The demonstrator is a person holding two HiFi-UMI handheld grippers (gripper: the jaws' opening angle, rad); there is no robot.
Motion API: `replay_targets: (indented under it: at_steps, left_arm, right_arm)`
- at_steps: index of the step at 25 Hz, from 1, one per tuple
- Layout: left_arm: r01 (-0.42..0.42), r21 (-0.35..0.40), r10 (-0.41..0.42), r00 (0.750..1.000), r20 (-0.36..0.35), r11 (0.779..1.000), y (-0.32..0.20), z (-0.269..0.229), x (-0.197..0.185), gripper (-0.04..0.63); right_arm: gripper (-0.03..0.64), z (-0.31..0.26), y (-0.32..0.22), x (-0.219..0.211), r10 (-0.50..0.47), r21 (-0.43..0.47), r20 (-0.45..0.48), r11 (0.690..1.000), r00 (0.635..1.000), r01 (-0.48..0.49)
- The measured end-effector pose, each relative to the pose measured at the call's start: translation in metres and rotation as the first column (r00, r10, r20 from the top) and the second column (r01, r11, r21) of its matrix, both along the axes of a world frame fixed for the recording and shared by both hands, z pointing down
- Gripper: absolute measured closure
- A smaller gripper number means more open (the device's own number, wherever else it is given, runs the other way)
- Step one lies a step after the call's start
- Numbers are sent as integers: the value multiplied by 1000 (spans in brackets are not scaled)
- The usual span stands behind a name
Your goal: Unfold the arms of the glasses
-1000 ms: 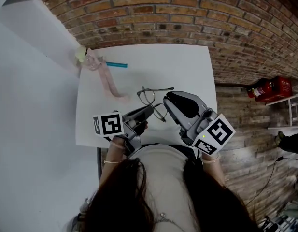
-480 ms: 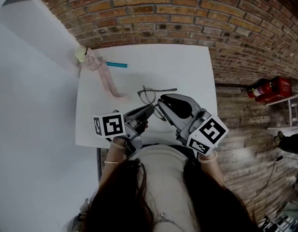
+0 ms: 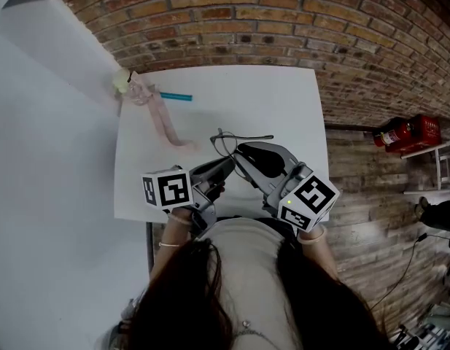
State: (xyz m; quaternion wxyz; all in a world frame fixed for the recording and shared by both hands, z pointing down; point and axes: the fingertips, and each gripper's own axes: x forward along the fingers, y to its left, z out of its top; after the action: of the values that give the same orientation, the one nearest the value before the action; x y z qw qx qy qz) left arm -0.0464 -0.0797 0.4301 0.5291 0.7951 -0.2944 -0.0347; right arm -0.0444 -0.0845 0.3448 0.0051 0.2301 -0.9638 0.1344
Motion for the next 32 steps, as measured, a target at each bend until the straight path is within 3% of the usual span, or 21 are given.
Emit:
replay_targets:
  at_steps: [32]
  left_arm:
    - [-30,84,22,995,92,996,6,-6,10,574]
  right_arm:
    - [571,25,0,-9,-16,-67,-39,998,999,13]
